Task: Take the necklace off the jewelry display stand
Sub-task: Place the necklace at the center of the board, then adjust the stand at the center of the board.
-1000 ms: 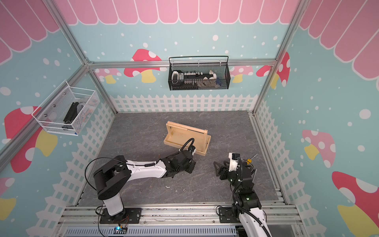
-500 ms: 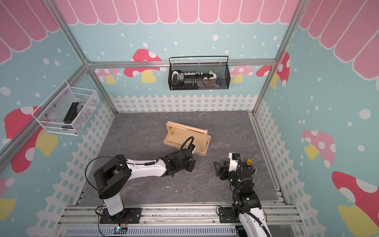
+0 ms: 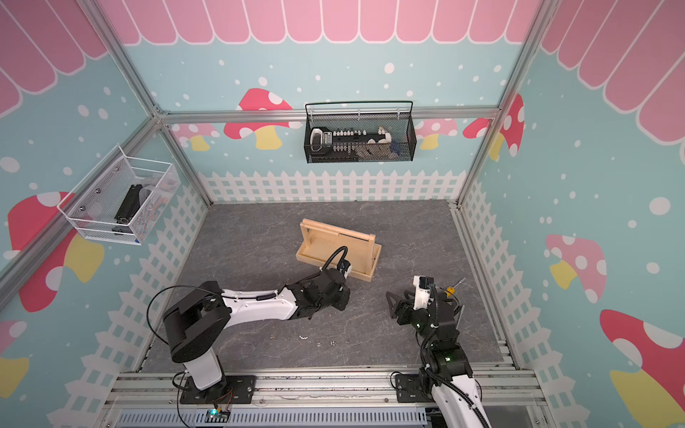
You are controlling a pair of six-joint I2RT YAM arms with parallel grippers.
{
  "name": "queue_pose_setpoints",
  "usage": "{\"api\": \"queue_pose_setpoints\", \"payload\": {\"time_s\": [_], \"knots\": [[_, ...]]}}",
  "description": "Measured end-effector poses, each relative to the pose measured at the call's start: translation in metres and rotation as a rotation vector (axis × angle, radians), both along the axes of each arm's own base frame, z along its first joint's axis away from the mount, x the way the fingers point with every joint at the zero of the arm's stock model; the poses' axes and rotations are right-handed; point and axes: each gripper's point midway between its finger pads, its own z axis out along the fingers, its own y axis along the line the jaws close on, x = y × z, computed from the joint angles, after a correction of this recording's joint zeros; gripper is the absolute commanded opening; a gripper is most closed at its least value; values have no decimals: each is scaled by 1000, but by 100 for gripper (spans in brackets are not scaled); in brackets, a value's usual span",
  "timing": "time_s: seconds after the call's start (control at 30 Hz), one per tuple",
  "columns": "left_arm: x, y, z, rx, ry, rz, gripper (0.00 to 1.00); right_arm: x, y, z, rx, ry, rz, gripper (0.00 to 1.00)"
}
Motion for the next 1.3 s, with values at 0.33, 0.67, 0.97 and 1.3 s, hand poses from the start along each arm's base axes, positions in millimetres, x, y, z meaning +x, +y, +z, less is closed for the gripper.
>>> {"api": "queue_pose_setpoints", "payload": {"time_s": [0.33, 0.67, 0.97, 1.3], "knots": [[-45, 78, 94, -346, -160, 104, 56, 0, 0, -3, -3, 14, -1, 72], [-70, 132, 114, -487, -217, 189, 75, 1, -1, -5, -6, 23, -5, 72], [-83, 152, 109, -561, -207, 219, 75, 2, -3, -4, -9, 14, -20, 73], [-91, 150, 88, -560, -145, 199, 75, 4, -2, -16, -17, 67, -16, 74]]}}
